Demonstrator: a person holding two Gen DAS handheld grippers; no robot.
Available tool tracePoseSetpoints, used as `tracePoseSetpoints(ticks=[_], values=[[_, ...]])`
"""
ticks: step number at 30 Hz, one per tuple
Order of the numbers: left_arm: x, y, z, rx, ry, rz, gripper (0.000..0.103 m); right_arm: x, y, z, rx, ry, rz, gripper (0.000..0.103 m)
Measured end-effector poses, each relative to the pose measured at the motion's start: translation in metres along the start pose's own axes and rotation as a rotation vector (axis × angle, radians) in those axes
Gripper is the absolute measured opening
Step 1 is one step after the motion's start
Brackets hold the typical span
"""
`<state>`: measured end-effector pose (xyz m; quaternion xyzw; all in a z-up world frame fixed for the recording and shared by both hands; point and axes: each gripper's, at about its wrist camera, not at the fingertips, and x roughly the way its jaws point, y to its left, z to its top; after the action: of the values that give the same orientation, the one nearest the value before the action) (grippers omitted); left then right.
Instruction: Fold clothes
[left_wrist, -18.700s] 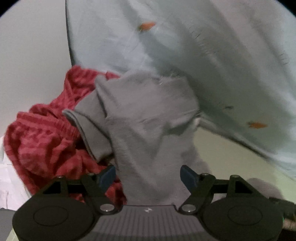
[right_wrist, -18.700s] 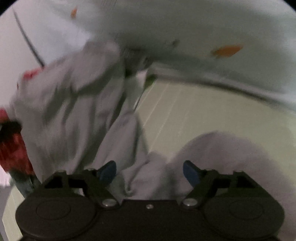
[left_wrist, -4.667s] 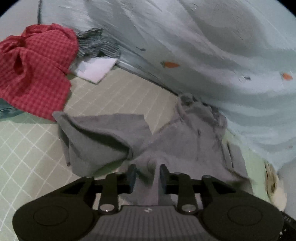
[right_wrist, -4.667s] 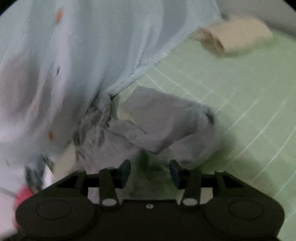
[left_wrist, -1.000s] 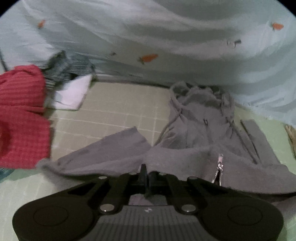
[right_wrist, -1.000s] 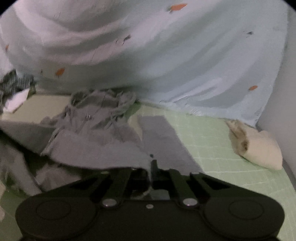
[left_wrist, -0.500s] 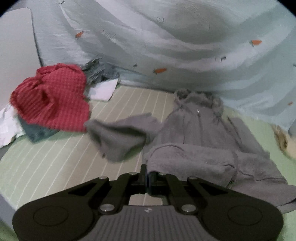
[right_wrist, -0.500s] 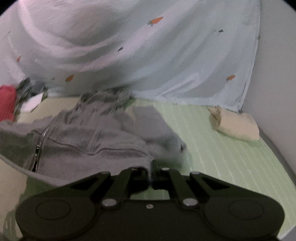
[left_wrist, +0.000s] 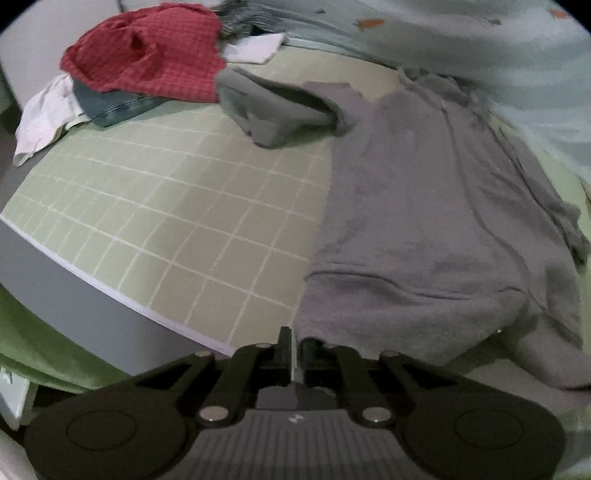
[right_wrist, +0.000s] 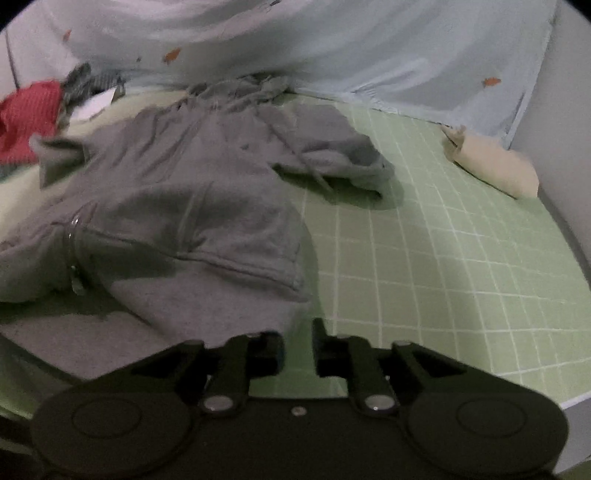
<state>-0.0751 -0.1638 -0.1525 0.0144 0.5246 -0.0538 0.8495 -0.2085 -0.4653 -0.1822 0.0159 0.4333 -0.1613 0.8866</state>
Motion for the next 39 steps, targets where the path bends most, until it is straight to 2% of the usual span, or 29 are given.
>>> tracePoseSetpoints(ticks=[2, 3, 6, 8, 10, 13, 15, 19, 22, 23, 24, 25, 26, 27, 35, 37, 39], values=[[0.001, -0.006, -0.003, 0.033, 0.006, 0.007, 0.008, 0.0, 0.009, -0.004, -0.04, 0.004, -0.023, 0.039], [0.001, -0.008, -0.004, 0.049, 0.008, 0.013, 0.009, 0.0, 0.013, -0.005, -0.06, 0.004, -0.029, 0.042], [0.005, -0.011, -0.006, 0.087, 0.01, -0.005, 0.012, 0.001, 0.026, -0.007, -0.119, -0.024, -0.013, 0.043], [0.011, -0.012, -0.007, 0.124, 0.003, -0.032, 0.016, -0.006, 0.038, -0.011, -0.163, -0.078, -0.018, 0.044], [0.019, -0.012, -0.008, 0.157, 0.009, -0.036, 0.016, -0.014, 0.05, -0.01, -0.205, -0.134, -0.028, 0.045], [0.023, -0.009, -0.007, 0.18, 0.012, -0.054, 0.016, -0.024, 0.059, -0.004, -0.187, -0.193, -0.015, 0.046], [0.025, -0.004, -0.007, 0.18, 0.021, -0.077, 0.016, -0.02, 0.063, 0.0, -0.145, -0.186, 0.027, 0.05], [0.027, 0.009, 0.0, 0.141, 0.044, -0.134, 0.018, 0.004, 0.074, 0.005, -0.087, -0.123, 0.128, 0.05], [0.027, 0.012, 0.002, 0.133, 0.048, -0.165, 0.019, 0.024, 0.083, 0.008, -0.078, -0.07, 0.17, 0.051], [0.028, 0.012, 0.002, 0.139, 0.049, -0.166, 0.018, 0.029, 0.084, 0.007, -0.062, -0.053, 0.167, 0.049], [0.029, 0.012, 0.0, 0.144, 0.05, -0.165, 0.017, 0.033, 0.083, 0.007, -0.041, -0.042, 0.171, 0.038], [0.03, 0.013, -0.001, 0.142, 0.052, -0.168, 0.011, 0.037, 0.082, 0.007, -0.02, -0.033, 0.181, 0.029], [0.03, 0.014, -0.002, 0.139, 0.052, -0.173, 0.002, 0.038, 0.079, 0.007, 0.004, -0.03, 0.192, 0.008], [0.03, 0.015, -0.003, 0.139, 0.05, -0.174, 0.002, 0.037, 0.076, 0.007, 0.029, -0.031, 0.204, 0.005], [0.002, 0.02, 0.002, 0.129, -0.025, -0.149, 0.002, -0.02, 0.016, 0.015, 0.322, -0.084, 0.364, 0.004], [0.006, 0.019, 0.0, 0.133, -0.013, -0.125, 0.002, -0.018, 0.017, 0.013, 0.286, -0.053, 0.372, 0.004], [0.014, 0.016, -0.002, 0.148, 0.019, -0.099, 0.002, -0.003, 0.026, 0.007, 0.212, 0.034, 0.354, 0.004]])
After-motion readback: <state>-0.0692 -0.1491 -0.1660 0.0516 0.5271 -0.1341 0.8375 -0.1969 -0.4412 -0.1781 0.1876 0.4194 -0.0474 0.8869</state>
